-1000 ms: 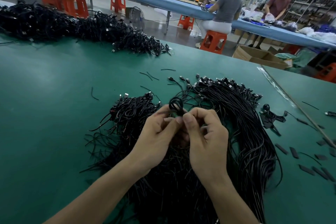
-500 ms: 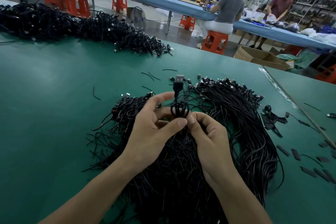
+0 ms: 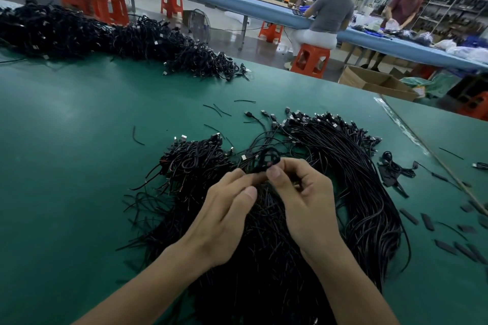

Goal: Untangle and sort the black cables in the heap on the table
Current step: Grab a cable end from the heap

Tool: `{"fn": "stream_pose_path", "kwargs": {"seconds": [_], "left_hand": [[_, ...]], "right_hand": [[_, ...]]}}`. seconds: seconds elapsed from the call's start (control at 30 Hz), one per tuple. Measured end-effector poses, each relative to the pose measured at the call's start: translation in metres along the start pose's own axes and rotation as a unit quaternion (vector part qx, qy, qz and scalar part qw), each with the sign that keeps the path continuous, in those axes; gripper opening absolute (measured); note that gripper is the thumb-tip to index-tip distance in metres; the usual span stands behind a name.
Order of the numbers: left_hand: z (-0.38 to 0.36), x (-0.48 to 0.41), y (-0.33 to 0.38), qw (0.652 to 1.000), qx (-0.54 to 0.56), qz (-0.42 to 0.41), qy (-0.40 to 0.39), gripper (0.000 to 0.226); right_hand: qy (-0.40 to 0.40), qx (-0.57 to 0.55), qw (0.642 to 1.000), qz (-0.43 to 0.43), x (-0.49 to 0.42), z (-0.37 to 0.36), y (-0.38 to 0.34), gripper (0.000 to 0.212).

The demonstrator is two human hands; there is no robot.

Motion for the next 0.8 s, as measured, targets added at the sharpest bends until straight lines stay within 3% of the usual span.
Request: {"fn": "stream_pose_path", "kwargs": {"seconds": [0.1,0.17,0.27,0.43,0.53,0.6,0.7,0.8], "left_hand": [[0.001,-0.004,0.005,0.984,0.141,0.104,0.012,0.052],[0.003,-0.008,0.006,0.951,0.240,0.192,0.016,0.064],[0.005,-0.013,0.009,0.929,0.288,0.234,0.013,0.059],[0.009,-0.012,0.005,0.956,0.266,0.124,-0.001,0.027],[0.013,-0.012,0.003,0.977,0.197,0.076,0.019,0.037],[0.015,-0.012,0.001,0.994,0.079,0.025,0.065,0.038],[0.014,-0.007,-0.001,0.987,-0.058,-0.103,0.112,0.033],[0.011,0.000,-0.005,0.967,-0.113,-0.206,0.094,0.032]], "right_hand": [[-0.016,0.031,0.999,0.027,0.003,-0.001,-0.002,0.013],[-0.030,0.064,0.996,0.050,0.005,-0.002,-0.003,0.009],[-0.047,0.106,0.991,0.065,0.005,-0.001,-0.002,0.019],[-0.073,0.110,0.989,0.059,0.001,0.006,-0.001,0.019],[-0.067,0.094,0.993,0.037,0.000,0.008,0.002,0.023],[-0.054,0.087,0.994,0.025,-0.001,0.009,0.003,0.020],[-0.047,0.105,0.993,0.030,-0.002,0.007,0.004,0.015],[-0.041,0.048,0.998,-0.010,-0.003,0.008,0.007,0.011]]}}
Point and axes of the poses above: each hand's wrist, its own x-axis away from the middle knuckle, its own z-axis out of the back of the hand, y = z × x, the point moved 1 cm from there along -x, towards the middle knuckle, and after that the axes turned 4 degrees about -z, right-handed, at the moved point
